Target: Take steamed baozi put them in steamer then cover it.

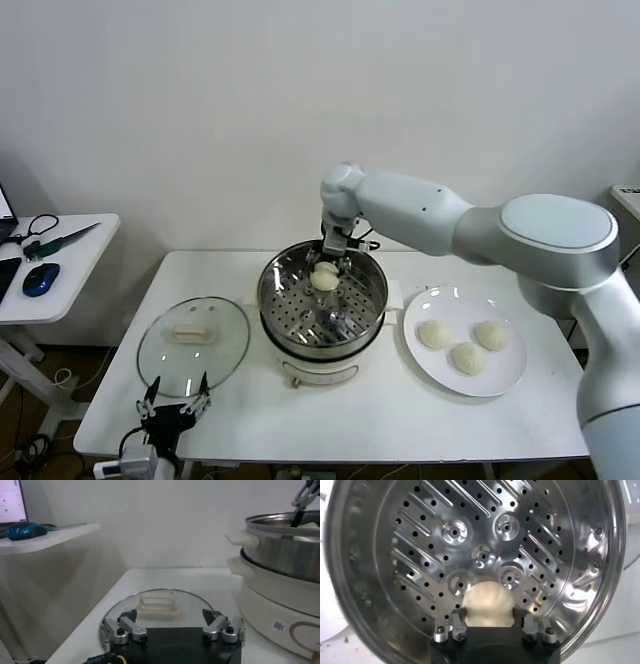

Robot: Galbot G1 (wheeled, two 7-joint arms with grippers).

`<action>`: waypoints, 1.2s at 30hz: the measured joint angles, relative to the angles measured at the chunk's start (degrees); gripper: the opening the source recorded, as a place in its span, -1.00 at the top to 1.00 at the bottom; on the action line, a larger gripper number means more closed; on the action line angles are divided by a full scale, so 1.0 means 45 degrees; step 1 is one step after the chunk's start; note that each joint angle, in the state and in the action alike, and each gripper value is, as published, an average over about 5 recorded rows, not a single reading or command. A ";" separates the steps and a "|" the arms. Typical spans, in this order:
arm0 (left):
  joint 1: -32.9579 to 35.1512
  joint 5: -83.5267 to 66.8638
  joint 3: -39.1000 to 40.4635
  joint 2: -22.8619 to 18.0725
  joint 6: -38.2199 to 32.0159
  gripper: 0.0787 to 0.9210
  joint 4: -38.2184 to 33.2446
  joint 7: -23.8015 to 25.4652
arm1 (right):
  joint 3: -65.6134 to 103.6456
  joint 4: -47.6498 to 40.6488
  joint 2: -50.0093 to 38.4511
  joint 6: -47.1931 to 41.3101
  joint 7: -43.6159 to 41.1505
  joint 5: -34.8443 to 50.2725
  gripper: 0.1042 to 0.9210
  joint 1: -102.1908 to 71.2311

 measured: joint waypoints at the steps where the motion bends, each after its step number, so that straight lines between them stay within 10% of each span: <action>1: 0.0020 0.0016 0.0008 -0.0014 0.0009 -0.77 -0.0031 -0.0002 | -0.0070 0.0111 -0.0075 -0.0012 -0.0043 0.0245 -0.72 0.0204; 17: 0.0241 0.0149 0.0162 -0.0051 0.0027 -0.77 -0.0390 -0.0015 | -0.5036 0.4345 -0.5412 -0.3991 -0.1352 0.6860 -0.76 0.5249; 36: 0.0239 0.0208 0.0119 -0.0043 -0.0056 -0.77 -0.0201 -0.0095 | -0.3348 0.6086 -0.9237 -1.0410 0.0974 0.7886 -0.76 0.1050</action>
